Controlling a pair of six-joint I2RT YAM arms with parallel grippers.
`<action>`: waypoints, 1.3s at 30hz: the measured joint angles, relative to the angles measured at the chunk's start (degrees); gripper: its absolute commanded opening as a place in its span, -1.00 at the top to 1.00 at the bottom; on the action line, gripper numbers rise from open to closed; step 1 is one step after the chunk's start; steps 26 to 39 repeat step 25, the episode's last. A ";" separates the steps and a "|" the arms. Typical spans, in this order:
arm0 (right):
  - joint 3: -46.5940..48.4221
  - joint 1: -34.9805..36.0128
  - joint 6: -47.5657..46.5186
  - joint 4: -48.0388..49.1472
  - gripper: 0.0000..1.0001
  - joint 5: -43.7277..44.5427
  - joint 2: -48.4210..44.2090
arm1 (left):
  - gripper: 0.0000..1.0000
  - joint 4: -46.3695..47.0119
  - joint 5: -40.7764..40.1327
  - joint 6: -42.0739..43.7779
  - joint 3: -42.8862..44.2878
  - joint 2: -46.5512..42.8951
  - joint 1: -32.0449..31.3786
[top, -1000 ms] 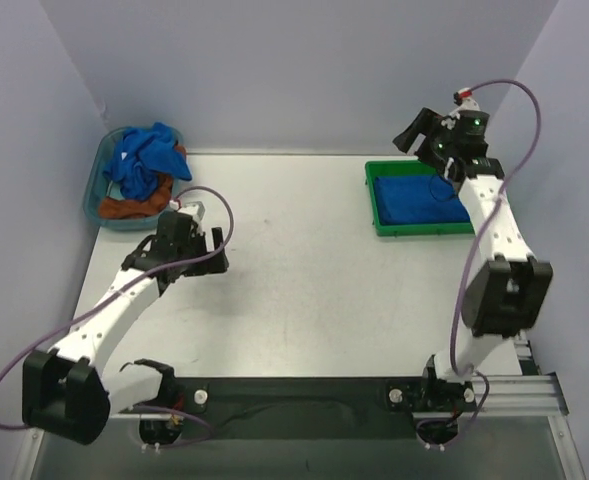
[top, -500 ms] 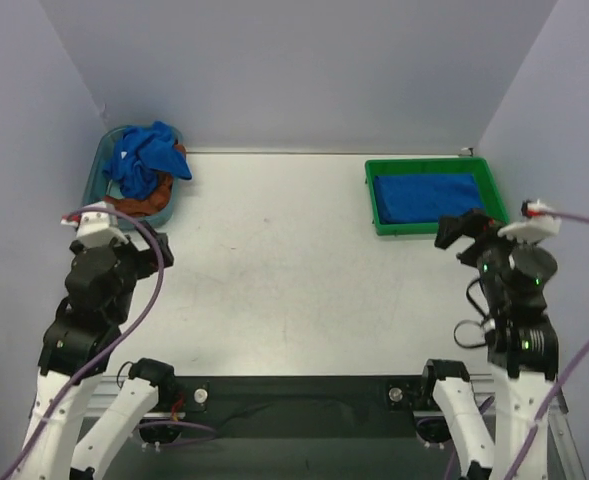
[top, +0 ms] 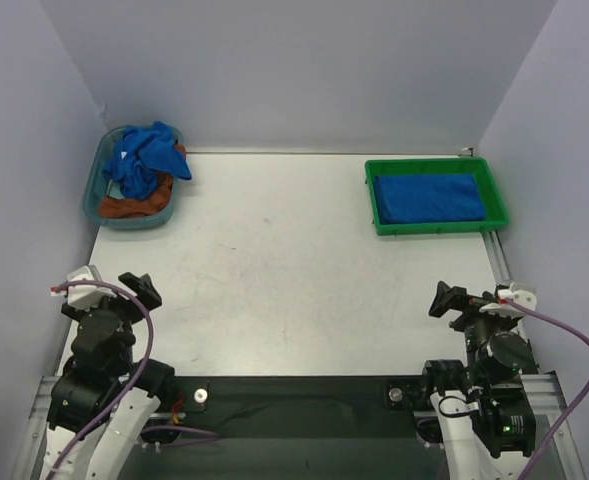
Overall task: Fold and stack the towels
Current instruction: Neatly place the folded towel into the bin
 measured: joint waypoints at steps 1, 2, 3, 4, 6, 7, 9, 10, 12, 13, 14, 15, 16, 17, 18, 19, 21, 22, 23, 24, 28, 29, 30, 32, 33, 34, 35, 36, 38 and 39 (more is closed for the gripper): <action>-0.22 0.00 -0.37 -0.42 -1.00 0.00 0.00 | -0.95 0.11 0.00 0.09 -0.11 -0.74 0.00; -0.28 0.00 -0.70 -0.59 -1.00 0.00 0.00 | -0.95 0.31 -0.02 0.13 -0.13 -1.38 0.00; -0.28 0.00 -1.01 -0.57 -1.00 -0.02 0.00 | -0.95 0.63 -0.02 0.15 -0.20 -1.88 0.00; -0.28 0.00 -1.20 -0.57 -1.00 -0.04 0.00 | -0.95 0.92 0.00 0.15 -0.31 -2.25 0.00; -0.28 0.00 -1.36 -0.57 -1.00 -0.07 0.00 | -0.95 1.38 0.02 0.15 -0.76 -2.58 0.04; -0.28 0.00 -1.42 -0.57 -1.00 -0.07 0.00 | -0.95 1.53 0.04 0.17 -1.07 -2.64 0.09; -0.28 0.00 -1.44 -0.57 -1.00 -0.04 0.00 | -0.95 1.66 0.07 0.33 -1.86 -2.64 0.24; -0.28 0.00 -1.44 -0.59 -1.00 -0.07 0.00 | -0.95 1.68 0.09 0.37 -2.16 -2.64 0.26; -0.28 0.00 -1.44 -0.57 -1.00 -0.07 0.00 | -0.95 1.73 0.15 0.57 -2.54 -2.64 0.33; -0.28 0.00 -1.44 -0.59 -1.00 -0.07 0.00 | -0.95 1.90 0.22 0.68 -2.67 -2.67 0.37; -0.28 0.00 -1.44 -0.59 -1.00 -0.04 0.00 | -0.95 2.08 0.31 0.81 -2.78 -2.71 0.44; -0.28 0.00 -1.44 -0.59 -1.00 -0.07 0.00 | -0.95 2.25 0.48 0.96 -2.91 -2.80 0.52; -0.28 0.00 -1.42 -0.59 -1.00 -0.04 0.00 | -0.95 2.45 0.57 1.07 -3.06 -2.93 0.57; -0.28 0.00 -1.44 -0.59 -1.00 -0.04 0.00 | -0.95 2.62 0.72 1.22 -3.23 -3.10 0.59; -0.28 0.02 -1.44 -0.59 -1.00 -0.04 0.00 | -0.95 2.89 0.87 1.27 -3.39 -3.30 0.63; -0.28 0.04 -1.42 -0.59 -1.00 -0.04 0.00 | -0.95 3.13 0.92 1.31 -3.54 -3.45 0.74; -0.28 0.07 -1.42 -0.59 -1.00 -0.04 0.00 | -0.95 3.63 1.05 1.42 -3.91 -3.85 1.05; -0.28 0.09 -1.42 -0.59 -1.00 -0.04 0.00 | -0.95 3.80 1.11 1.44 -4.09 -4.11 1.16; -0.28 0.11 -1.42 -0.59 -1.00 -0.04 0.00 | -0.95 4.00 1.11 1.49 -4.22 -4.31 1.27; -0.28 0.17 -1.42 -0.59 -1.00 -0.04 0.00 | -0.95 4.24 1.16 1.55 -4.37 -4.52 1.36; -0.28 0.26 -1.42 -0.59 -1.00 -0.04 0.00 | -0.95 4.46 1.18 1.64 -4.48 -4.68 1.38; -0.28 0.26 -1.42 -0.59 -1.00 -0.04 0.00 | -0.95 4.46 1.18 1.64 -4.48 -4.68 1.38; -0.28 0.26 -1.42 -0.59 -1.00 -0.04 0.00 | -0.95 4.46 1.18 1.64 -4.48 -4.68 1.38; -0.28 0.26 -1.42 -0.59 -1.00 -0.04 0.00 | -0.95 4.46 1.18 1.64 -4.48 -4.68 1.38; -0.28 0.26 -1.42 -0.59 -1.00 -0.04 0.00 | -0.95 4.46 1.18 1.64 -4.48 -4.68 1.38; -0.28 0.26 -1.42 -0.59 -1.00 -0.04 0.00 | -0.95 4.46 1.18 1.64 -4.48 -4.68 1.38; -0.28 0.26 -1.42 -0.59 -1.00 -0.04 0.00 | -0.95 4.46 1.18 1.64 -4.48 -4.68 1.38; -0.28 0.26 -1.42 -0.59 -1.00 -0.04 0.00 | -0.95 4.46 1.18 1.64 -4.48 -4.68 1.38; -0.28 0.26 -1.42 -0.59 -1.00 -0.04 0.00 | -0.95 4.46 1.18 1.64 -4.48 -4.68 1.38; -0.28 0.26 -1.42 -0.59 -1.00 -0.04 0.00 | -0.95 4.46 1.18 1.64 -4.48 -4.68 1.38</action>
